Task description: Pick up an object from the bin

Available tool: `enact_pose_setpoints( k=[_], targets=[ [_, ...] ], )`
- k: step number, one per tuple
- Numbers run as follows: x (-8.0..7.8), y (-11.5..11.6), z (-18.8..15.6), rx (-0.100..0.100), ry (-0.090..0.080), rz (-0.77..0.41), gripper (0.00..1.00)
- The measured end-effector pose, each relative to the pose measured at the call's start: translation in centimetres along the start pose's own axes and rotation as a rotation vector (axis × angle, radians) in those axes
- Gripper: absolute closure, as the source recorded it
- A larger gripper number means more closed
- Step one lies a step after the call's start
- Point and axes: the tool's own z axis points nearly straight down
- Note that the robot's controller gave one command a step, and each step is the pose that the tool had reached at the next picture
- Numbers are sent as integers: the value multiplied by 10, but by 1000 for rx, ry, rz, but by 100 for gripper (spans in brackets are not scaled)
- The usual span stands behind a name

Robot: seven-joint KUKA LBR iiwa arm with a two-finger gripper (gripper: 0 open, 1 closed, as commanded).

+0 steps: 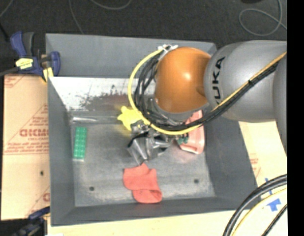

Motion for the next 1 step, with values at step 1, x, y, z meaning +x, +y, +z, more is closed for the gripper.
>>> enact_pose_setpoints(
  k=[1],
  targets=[
    [13,-6,-43,-1,5,-47,100]
  ],
)
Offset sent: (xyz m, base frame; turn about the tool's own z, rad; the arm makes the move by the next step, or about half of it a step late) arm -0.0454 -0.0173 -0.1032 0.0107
